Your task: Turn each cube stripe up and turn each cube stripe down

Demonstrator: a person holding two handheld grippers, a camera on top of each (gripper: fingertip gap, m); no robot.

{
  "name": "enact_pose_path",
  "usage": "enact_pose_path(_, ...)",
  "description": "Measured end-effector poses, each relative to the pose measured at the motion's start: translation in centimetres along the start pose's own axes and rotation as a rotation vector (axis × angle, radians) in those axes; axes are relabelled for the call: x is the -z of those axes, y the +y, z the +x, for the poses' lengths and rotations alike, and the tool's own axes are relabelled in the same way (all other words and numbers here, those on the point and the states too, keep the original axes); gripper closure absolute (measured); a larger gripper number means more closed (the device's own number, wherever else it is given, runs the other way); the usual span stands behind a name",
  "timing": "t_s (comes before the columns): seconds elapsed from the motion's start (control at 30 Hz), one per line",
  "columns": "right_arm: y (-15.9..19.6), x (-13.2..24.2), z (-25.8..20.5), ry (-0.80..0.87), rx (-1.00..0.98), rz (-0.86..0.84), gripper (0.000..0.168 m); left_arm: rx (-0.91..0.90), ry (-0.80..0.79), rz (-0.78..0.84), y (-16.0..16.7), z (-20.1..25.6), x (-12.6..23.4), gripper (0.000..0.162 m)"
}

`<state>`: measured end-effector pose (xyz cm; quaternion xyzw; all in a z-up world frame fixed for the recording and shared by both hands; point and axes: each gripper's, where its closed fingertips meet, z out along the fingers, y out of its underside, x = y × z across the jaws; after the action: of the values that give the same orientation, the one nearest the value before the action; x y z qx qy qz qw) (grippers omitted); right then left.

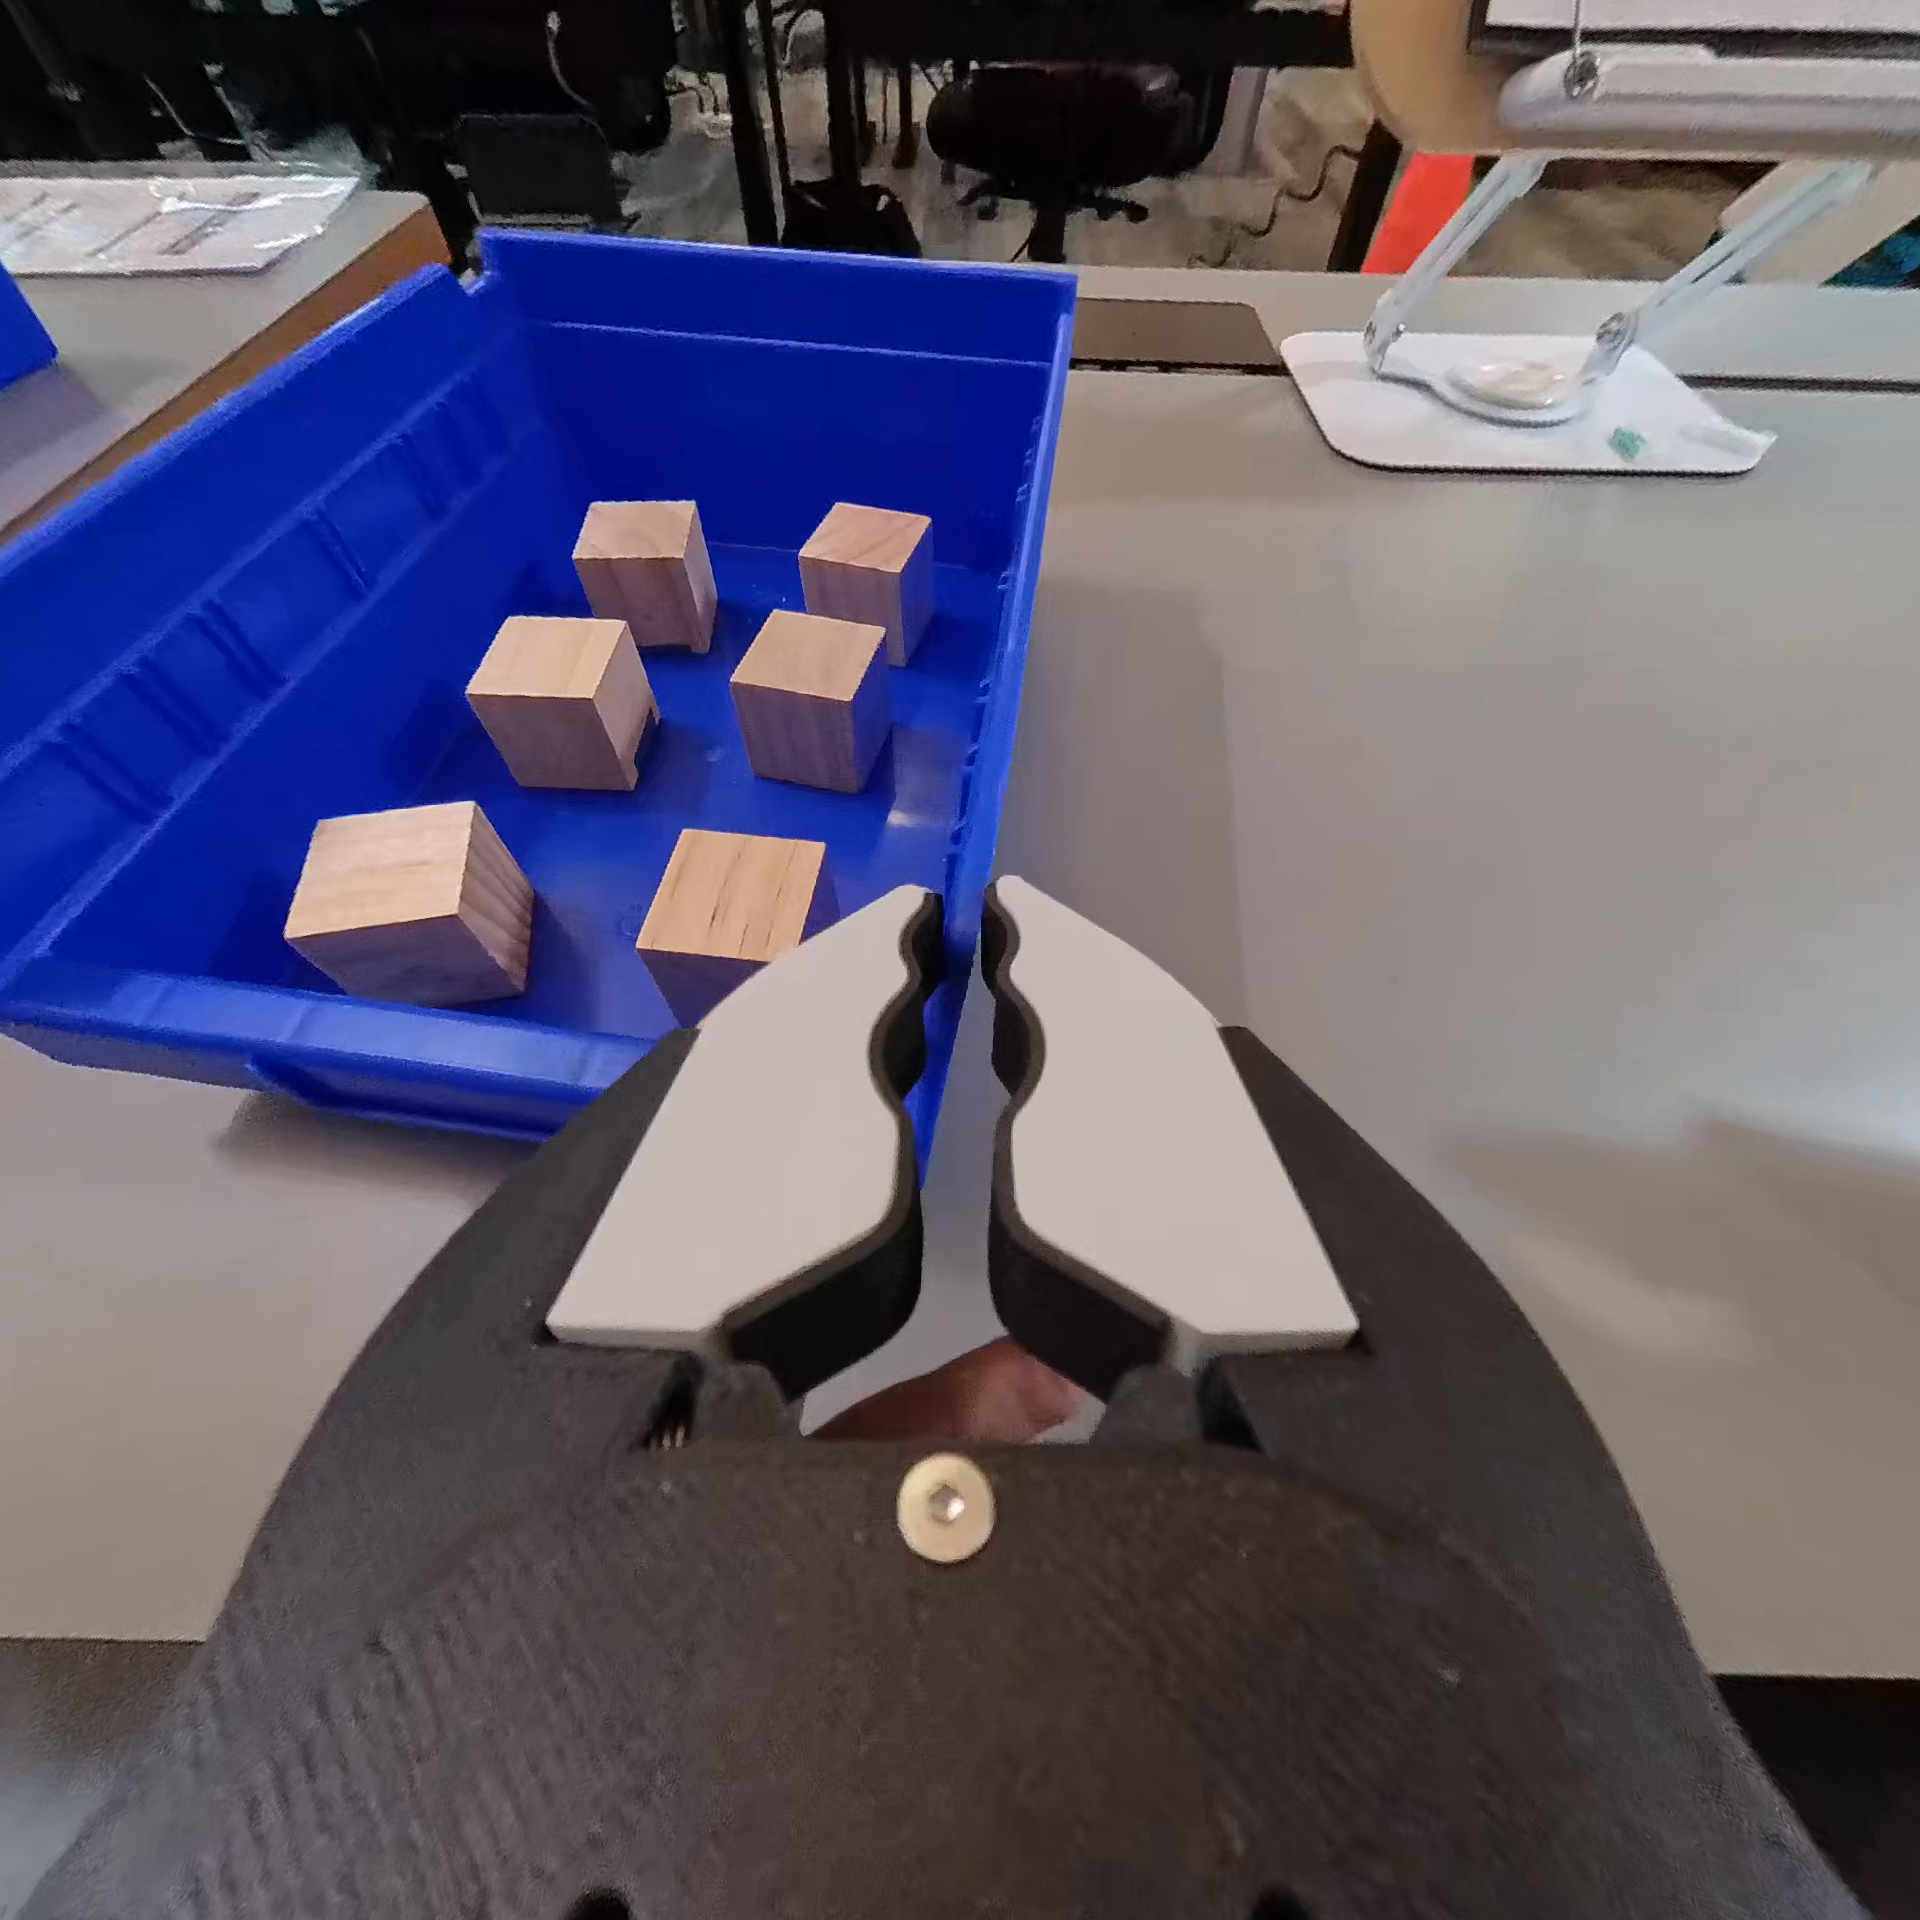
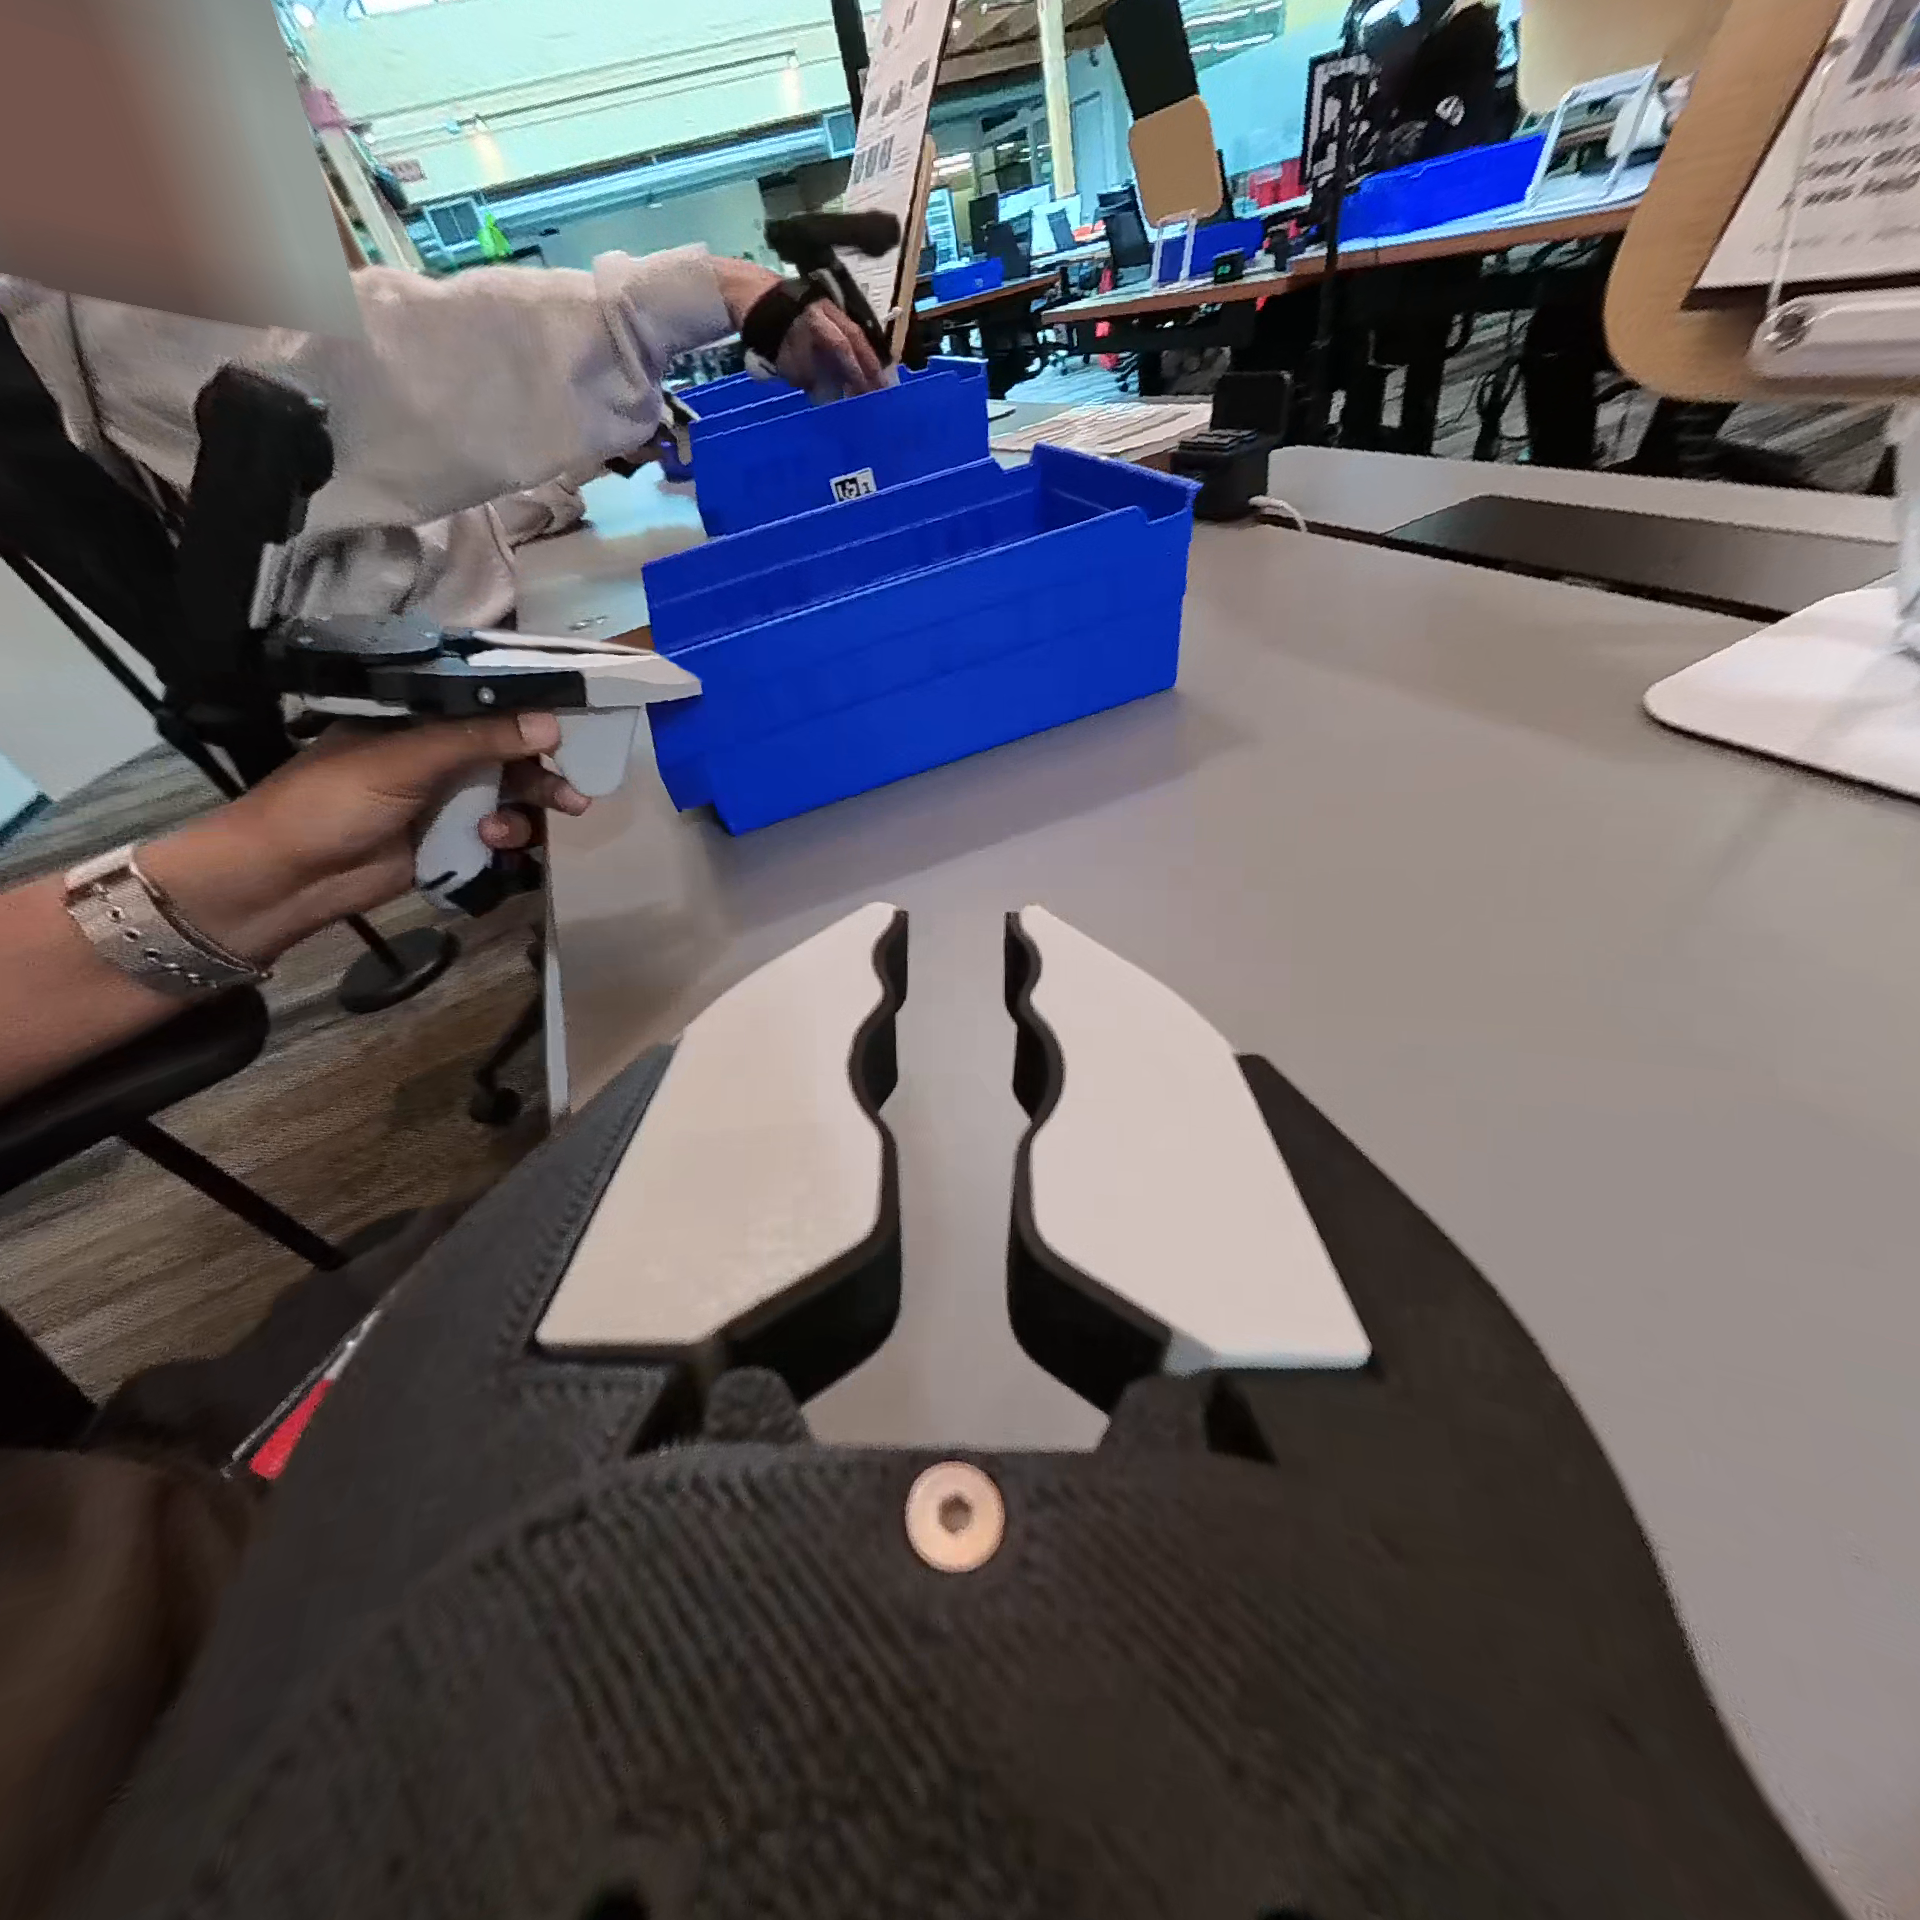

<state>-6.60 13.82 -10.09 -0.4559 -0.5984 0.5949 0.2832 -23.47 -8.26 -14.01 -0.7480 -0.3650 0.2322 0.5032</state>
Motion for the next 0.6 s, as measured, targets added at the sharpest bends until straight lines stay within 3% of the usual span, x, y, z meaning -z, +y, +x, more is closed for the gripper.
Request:
enact_pose_path(0.37, 1.1, -0.9, -1.1, -0.021, 0.034, -0.063, 0.15, 0.038, 0.072, 0.033, 0.0, 0.3, 0.1, 0.152)
enact_pose_path(0.6, 1.7, 0.2, -0.9, 0.011, 0.039, -0.078, 0.15, -0.02, 0.107, 0.022, -0.7, 2.6, -1.9, 0.151)
